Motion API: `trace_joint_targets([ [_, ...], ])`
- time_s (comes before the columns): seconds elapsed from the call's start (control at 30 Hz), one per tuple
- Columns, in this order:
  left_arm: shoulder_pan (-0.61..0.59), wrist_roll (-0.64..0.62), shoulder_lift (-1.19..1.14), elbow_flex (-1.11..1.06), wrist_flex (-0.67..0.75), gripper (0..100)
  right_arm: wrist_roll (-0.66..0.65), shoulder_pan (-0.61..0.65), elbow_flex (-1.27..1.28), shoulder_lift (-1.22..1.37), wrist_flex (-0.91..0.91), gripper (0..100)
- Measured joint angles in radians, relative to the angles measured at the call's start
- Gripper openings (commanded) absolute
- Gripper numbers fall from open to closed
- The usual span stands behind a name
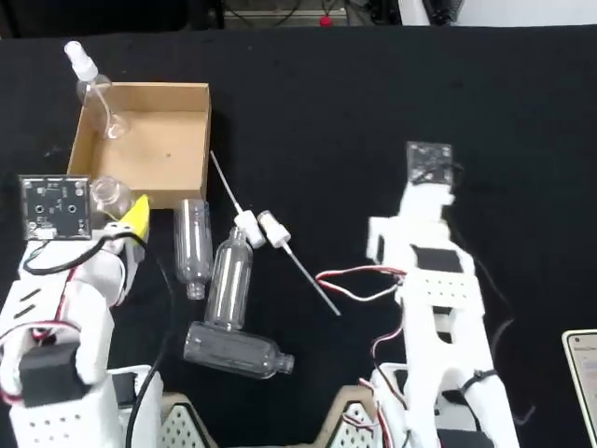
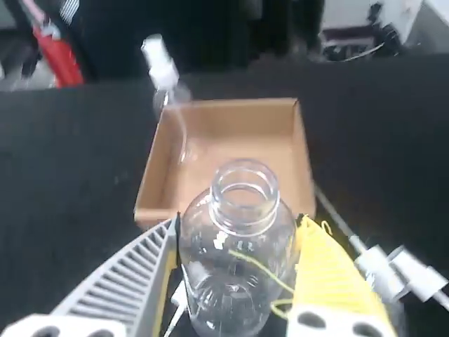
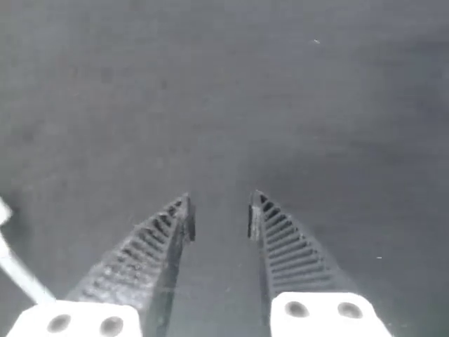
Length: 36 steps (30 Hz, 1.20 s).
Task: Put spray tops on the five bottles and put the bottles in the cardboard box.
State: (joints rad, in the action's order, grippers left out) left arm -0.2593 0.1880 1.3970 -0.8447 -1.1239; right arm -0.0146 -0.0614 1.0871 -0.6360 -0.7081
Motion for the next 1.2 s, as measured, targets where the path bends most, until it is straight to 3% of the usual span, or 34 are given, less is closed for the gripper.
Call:
trace_joint_targets([
  [0.17,-0.038,0.005,-0.020,-0.081,0.000,21,0.000,0.110,-0.054,0.000,-0.089,13.4],
  [0.53,-0.038,0.005,-0.020,-0.199,0.000,21,0.000,0.439,-0.163,0.000,-0.092,13.4],
  [0.7,-0.038,-0.028,-0.020,-0.201,0.000,21,0.037,0.548,-0.264,0.132,-0.092,13.5],
  [0.9,-0.038,-0.035,-0.020,-0.201,0.000,21,0.035,0.585,-0.471,0.446,-0.153,14.1],
  [1.07,-0.038,-0.035,-0.020,-0.201,0.000,21,0.035,0.585,-0.720,0.721,-0.351,22.8],
  [1.2,-0.038,-0.035,-0.020,-0.201,0.000,21,0.035,0.583,-0.895,0.884,-0.486,22.1],
])
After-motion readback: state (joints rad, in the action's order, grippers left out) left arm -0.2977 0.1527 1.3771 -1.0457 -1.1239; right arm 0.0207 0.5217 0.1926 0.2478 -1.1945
